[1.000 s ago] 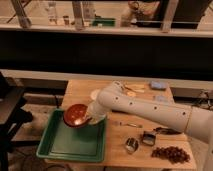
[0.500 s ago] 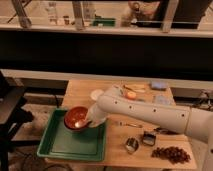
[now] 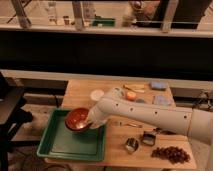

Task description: Stack bowls into tray

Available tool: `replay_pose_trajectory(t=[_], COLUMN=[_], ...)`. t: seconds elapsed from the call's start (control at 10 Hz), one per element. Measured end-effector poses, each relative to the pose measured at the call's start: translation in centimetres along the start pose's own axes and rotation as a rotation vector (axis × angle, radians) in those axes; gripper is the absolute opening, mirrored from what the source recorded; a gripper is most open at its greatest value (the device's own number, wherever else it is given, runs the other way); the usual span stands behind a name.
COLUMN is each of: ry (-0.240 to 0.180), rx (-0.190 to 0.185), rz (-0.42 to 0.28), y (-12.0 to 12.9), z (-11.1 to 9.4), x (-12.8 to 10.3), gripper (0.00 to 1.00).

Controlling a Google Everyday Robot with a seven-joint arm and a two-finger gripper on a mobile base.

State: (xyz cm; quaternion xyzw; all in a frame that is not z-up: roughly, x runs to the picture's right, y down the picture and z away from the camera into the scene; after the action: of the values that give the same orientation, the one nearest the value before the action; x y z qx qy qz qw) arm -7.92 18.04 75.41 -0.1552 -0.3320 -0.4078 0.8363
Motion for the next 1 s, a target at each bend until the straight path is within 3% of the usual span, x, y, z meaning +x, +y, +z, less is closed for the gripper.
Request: replay_pose_trajectory(t=[0.2,1.0], ry=[0.003,0.01], rx=[-0.003,-0.009], rz=[0.008,0.029], y=[0.35,0.75], z=[-0.09,-0.77], x=[-0.21,-1.07], gripper=[0.62,0.8])
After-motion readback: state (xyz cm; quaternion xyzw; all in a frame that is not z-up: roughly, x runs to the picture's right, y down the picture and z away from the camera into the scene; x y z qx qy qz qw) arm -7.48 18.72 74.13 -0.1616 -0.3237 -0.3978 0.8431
